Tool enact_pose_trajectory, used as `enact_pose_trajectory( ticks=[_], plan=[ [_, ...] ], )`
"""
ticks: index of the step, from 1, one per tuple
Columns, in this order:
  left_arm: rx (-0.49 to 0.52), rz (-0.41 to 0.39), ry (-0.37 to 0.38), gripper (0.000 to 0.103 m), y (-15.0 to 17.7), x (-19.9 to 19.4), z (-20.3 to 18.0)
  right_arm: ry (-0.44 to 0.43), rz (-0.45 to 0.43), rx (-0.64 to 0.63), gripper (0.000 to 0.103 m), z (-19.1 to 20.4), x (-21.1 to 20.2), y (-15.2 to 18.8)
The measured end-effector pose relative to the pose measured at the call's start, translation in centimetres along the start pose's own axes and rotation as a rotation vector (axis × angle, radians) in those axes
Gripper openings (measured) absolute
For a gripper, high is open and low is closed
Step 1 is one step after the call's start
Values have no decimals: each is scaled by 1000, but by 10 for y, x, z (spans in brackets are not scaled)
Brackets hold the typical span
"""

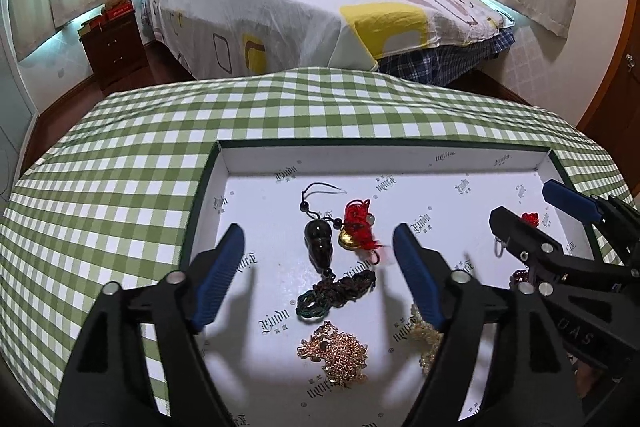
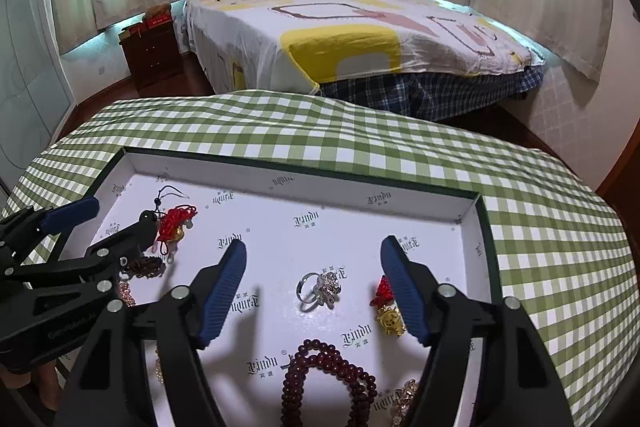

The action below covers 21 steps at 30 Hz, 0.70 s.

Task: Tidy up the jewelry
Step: 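Open the right tool to drop the ring while the left releases the pendant, then withdraw both open tools from the box toward the bangle and brooch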

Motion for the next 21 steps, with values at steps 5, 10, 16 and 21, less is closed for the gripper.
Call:
enact_pose_trajectory(
  ticks=[5, 10, 16, 21],
  plan=[
    [-16, -30, -6, 85, -2, -11, 2, 3, -25, 19, 74, -4, -8, -2],
    [-39, -87, 23, 87, -3, -30, 3, 2, -64, 46, 76, -8, -24, -1],
    [-49, -150, 32, 90, 6, -59, 2, 11, -112, 65, 79, -14, -49, 9],
    [-71, -181, 22, 91, 25, -82, 0, 20, -142, 91, 82, -20, -68, 24]
  ],
)
Point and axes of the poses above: each gripper's, at about its wrist camera, not at the fingertips, and x roughly the way its jaws point, z to its left, y to its underside, the point moved 4 cm from there along x, roughly the way its jaws point, and after that the axes turned 13 degrees about y, right-handed, at the moved point
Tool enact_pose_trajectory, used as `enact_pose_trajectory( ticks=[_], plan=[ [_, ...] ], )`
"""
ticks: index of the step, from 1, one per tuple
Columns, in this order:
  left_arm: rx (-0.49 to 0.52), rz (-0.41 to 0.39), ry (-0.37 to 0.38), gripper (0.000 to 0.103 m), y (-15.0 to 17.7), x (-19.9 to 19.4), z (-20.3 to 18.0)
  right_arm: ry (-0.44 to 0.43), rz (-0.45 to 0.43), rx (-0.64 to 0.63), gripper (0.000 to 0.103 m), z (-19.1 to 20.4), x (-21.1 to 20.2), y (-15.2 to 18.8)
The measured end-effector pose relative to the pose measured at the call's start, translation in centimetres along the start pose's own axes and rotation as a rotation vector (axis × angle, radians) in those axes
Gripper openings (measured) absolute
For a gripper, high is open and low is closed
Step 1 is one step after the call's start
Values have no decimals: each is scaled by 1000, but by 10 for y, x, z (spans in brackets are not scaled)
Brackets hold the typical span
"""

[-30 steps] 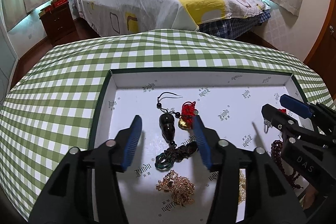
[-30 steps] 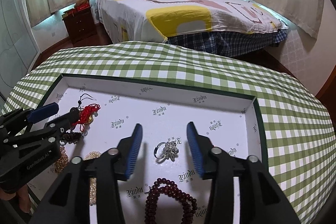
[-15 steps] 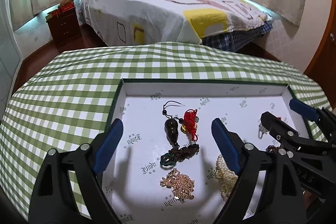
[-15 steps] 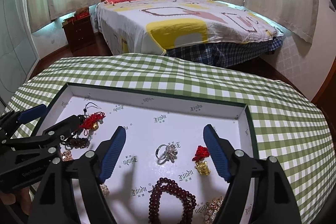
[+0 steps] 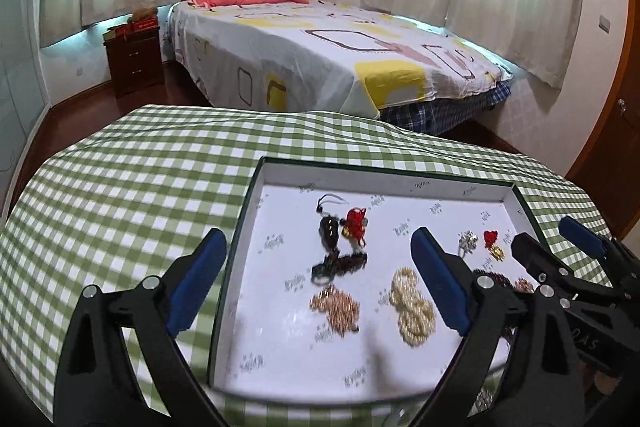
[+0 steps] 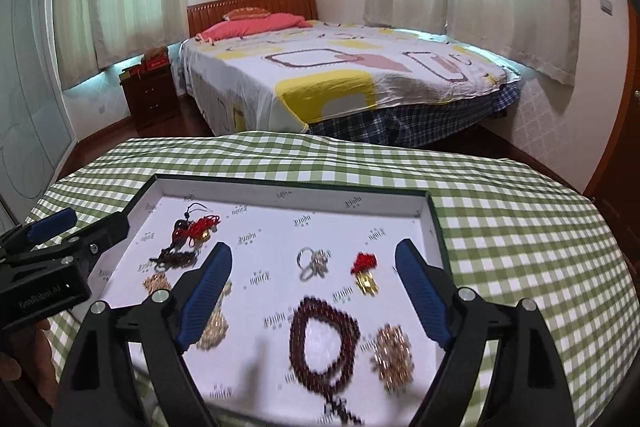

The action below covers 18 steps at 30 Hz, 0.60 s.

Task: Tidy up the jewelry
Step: 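Withdraw both open tools from the box toward the bangle and brooch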

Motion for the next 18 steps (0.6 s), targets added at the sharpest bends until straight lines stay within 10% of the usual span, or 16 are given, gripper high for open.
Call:
enact_pose_trajectory(
  ticks=[18],
  plan=[
    [47, -99, -52, 91, 67, -78, -15, 4, -45, 8, 83, -7, -64, 68]
  ],
)
Point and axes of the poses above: each gripper's, at about its wrist camera, not at the fingertips, and x roughly the way its jaws point, z to its left, y to its underside, the point moved 4 cm from there along x, roughly the way its jaws point, and after that the axes turned 13 degrees about y, right-handed, at the moved point
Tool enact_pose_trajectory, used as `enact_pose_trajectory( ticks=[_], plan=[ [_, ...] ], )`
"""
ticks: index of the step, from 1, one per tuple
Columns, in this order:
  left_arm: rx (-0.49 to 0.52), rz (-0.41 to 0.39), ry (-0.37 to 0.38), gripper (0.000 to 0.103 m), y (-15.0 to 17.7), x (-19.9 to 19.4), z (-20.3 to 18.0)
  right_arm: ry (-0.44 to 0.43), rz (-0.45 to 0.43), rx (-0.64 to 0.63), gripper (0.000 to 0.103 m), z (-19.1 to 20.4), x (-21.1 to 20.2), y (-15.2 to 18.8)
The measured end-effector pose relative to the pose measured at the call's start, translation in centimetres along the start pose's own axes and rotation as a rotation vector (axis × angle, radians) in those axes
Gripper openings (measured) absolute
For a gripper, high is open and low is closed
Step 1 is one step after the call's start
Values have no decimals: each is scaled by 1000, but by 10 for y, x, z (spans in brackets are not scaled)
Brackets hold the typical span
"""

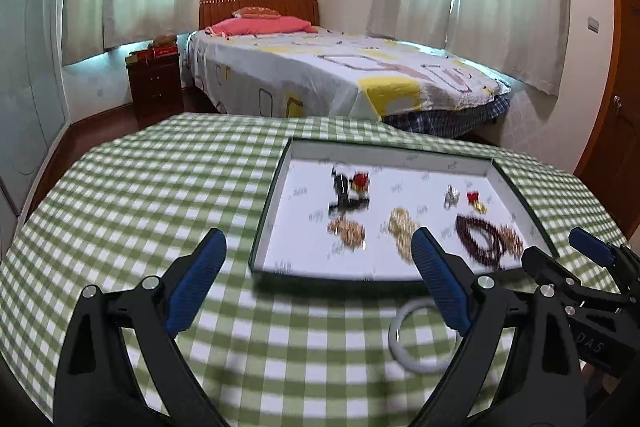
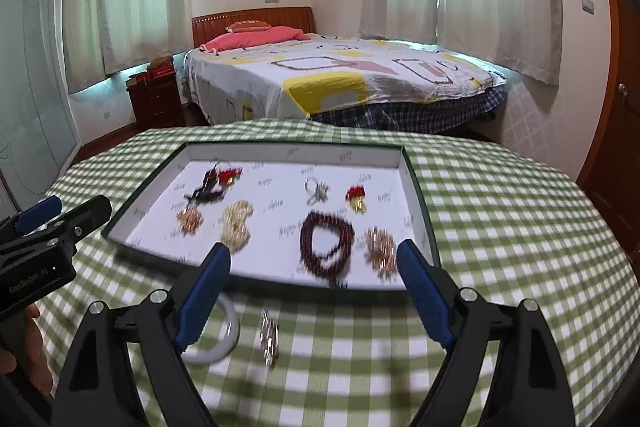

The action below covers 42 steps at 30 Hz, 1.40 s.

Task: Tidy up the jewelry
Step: 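Withdraw both open tools from the box toward the bangle and brooch, then grasp the silver rhinestone brooch with the right tool, then grasp the jade bangle with the left tool while the right holds the brooch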

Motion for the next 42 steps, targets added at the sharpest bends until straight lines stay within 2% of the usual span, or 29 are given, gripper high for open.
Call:
enact_pose_trajectory(
  ticks=[6, 9, 11, 13, 19, 23, 25, 28, 34, 42],
  plan=[
    [-32, 60, -6, 91, 28, -8, 9, -19, 71, -20, 82, 4, 3, 29],
    [-40, 75, -10, 91, 37, -9, 12, -33, 106, -30, 77, 8, 6, 38],
    [-47, 85, -14, 91, 42, -10, 14, -39, 123, -39, 64, 11, 9, 41],
    [-48, 93, -17, 91, 46, -9, 15, -42, 144, -48, 56, 13, 13, 44],
    [-46, 117, -13, 91, 52, -4, 15, -58, 205, -70, 45, 18, 24, 50],
    [-37, 132, -7, 91, 56, -2, 11, -69, 240, -79, 30, 21, 29, 54],
    [-33, 138, -4, 91, 58, 0, 9, -70, 245, -86, 26, 21, 29, 55],
    [-29, 147, 6, 91, 60, 1, 3, -84, 243, -95, 12, 21, 27, 56],
    [-8, 168, 34, 91, 63, 6, -14, -79, 237, -88, 12, 11, 22, 58],
    [17, 220, 73, 91, 68, 25, -44, -40, 225, -18, 12, -28, 20, 57]
  ],
)
Point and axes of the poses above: each gripper's, at about its wrist camera, not at the fingertips, and x roughly the way its jaws point, z to its left, y to its underside, the point moved 4 cm from there along x, roughly the way its jaws point, and after that the axes turned 13 degrees about y, right-handed, at the moved point
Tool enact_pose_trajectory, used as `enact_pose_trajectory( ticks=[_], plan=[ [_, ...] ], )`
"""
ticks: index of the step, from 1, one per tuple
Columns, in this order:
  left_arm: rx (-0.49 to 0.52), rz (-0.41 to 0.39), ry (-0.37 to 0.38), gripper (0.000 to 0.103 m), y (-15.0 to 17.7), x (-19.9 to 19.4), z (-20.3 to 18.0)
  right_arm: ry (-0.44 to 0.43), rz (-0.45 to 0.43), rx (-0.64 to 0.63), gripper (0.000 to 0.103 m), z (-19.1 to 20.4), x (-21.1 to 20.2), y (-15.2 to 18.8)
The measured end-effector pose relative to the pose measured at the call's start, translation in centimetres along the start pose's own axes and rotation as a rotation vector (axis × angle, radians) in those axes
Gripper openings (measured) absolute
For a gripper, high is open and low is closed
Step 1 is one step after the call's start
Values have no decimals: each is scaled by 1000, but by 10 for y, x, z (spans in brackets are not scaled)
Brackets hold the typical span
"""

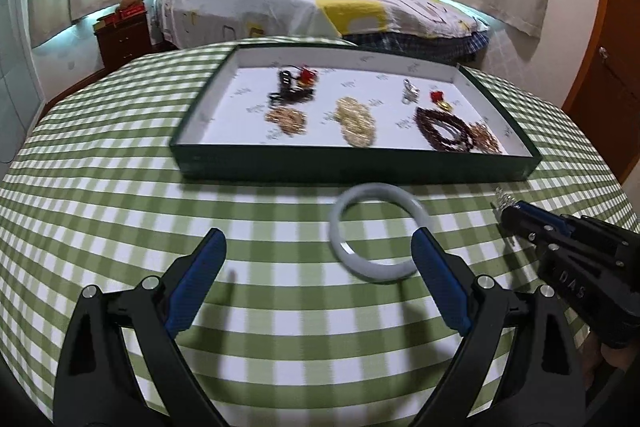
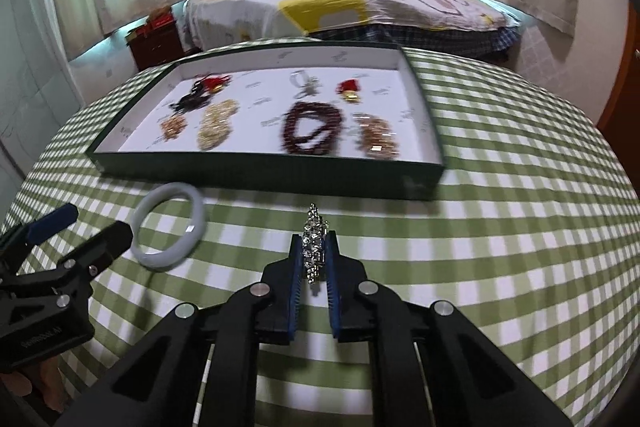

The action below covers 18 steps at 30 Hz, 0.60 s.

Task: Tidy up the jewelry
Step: 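Grasp the jade bangle with the left tool while the right holds the brooch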

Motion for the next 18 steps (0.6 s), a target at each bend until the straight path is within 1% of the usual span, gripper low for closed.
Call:
enact_pose_trajectory(
  ticks=[2, 4, 10, 18],
  plan=[
    [0, 13, 7, 91, -1, 5, -4, 9, -3, 20, 12, -8, 1, 0],
    [-2, 46, 15, 91, -1, 14, -9, 5, 2, 42, 12, -15, 2, -1],
    [-17, 113, 26, 91, -2, 36, -19, -9, 10, 69, 12, -20, 6, 1],
    [5, 128, -10, 91, -6, 42, -22, -22, 17, 70, 12, -18, 7, 2]
  ],
)
Point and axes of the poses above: each gripper's, at about its wrist camera, not at the fingertips, and x roughly the way its jaws point, z to its left, y to its underside, the point moved 4 cm from there along x, roughly the way its jaws point, and after that the axes turned 13 degrees about y, right-handed, at the moved point
